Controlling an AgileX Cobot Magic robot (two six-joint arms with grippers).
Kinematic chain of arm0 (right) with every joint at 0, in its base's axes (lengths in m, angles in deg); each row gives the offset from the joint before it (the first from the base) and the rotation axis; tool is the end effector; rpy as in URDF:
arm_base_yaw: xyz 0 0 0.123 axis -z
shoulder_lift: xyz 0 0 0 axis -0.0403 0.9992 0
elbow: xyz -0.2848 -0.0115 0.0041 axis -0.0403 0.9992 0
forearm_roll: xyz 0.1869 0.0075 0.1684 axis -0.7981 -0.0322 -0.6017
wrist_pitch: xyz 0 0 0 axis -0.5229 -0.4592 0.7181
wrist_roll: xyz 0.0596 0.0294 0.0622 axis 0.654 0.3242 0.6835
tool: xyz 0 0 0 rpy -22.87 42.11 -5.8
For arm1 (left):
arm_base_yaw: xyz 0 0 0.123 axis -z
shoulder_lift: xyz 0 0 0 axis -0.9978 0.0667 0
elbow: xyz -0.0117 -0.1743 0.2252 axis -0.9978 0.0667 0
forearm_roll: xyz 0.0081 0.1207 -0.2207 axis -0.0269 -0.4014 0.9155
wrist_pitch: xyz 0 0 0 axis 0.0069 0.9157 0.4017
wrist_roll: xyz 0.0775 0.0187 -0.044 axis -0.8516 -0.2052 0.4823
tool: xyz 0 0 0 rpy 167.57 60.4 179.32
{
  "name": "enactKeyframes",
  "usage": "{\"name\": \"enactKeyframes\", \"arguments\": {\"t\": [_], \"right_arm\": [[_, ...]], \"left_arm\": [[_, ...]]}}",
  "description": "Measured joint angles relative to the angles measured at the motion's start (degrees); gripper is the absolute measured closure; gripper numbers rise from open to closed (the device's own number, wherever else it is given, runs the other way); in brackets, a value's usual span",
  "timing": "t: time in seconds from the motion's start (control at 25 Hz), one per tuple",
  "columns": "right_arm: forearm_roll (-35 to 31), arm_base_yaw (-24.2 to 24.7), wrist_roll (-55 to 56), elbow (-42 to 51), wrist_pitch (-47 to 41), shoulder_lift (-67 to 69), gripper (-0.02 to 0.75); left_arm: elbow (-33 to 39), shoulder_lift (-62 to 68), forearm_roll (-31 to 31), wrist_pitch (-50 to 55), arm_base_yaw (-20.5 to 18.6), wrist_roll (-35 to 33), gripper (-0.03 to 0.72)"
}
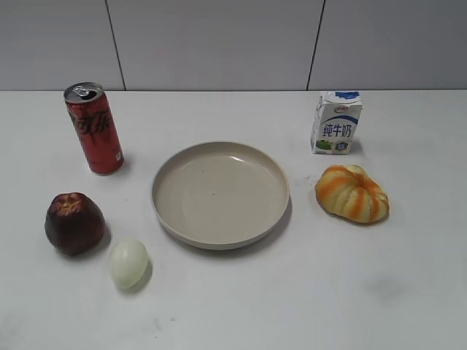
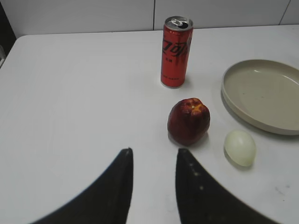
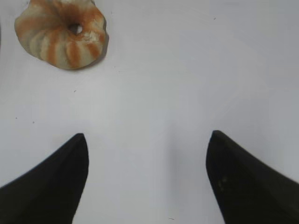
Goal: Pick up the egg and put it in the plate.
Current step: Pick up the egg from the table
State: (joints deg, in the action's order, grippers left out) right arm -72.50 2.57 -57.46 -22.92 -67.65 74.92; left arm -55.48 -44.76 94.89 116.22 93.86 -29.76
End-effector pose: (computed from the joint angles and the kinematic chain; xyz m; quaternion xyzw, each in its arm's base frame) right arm 0.2186 0.0090 0.2749 0.0284 0.9706 0.0623 0.2308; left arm -0.0066 -0.0101 0.2797 0.1276 0.8336 -0.0615 0.5340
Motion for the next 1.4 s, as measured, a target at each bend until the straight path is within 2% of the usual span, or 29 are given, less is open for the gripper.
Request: {"name": "enactKeyframes", "arguments": {"t": [0.16, 0.32, 0.44, 0.76, 0.92, 1.08, 1.4], "right_arm": [[-2.58, -1.42, -0.77, -11.13, -3.76, 12.93, 0.147], [-2.63, -7.77, -0.57, -22.47, -7.77, 22.66, 0.147], [-2.57, -15.48, 1.71, -29.52, -8.97, 28.18, 0.147], [-2.68, -40.85, 10.22, -43.49, -8.98, 43.30, 0.147], [-2.68, -49.84, 15.09, -48.41, -8.84, 51.85, 0.147], [-2.68, -54.66, 20.64, -52.57, -7.63, 58.65, 0.147], [-1.50, -55.95, 24.78, -60.86, -9.40, 66.24, 0.147]], "left_arm": [[0.00, 0.00, 0.00, 0.00, 0.00, 0.00, 0.457], [0.00, 0.00, 0.00, 0.00, 0.00, 0.00, 0.457], [0.00, 0.00, 0.00, 0.00, 0.00, 0.00, 0.457], [0.00, 0.00, 0.00, 0.00, 0.00, 0.00, 0.457], [0.00, 0.00, 0.00, 0.00, 0.00, 0.00, 0.457], [0.00, 0.00, 0.00, 0.00, 0.00, 0.00, 0.457], [0.00, 0.00, 0.04, 0.00, 0.00, 0.00, 0.458]]}}
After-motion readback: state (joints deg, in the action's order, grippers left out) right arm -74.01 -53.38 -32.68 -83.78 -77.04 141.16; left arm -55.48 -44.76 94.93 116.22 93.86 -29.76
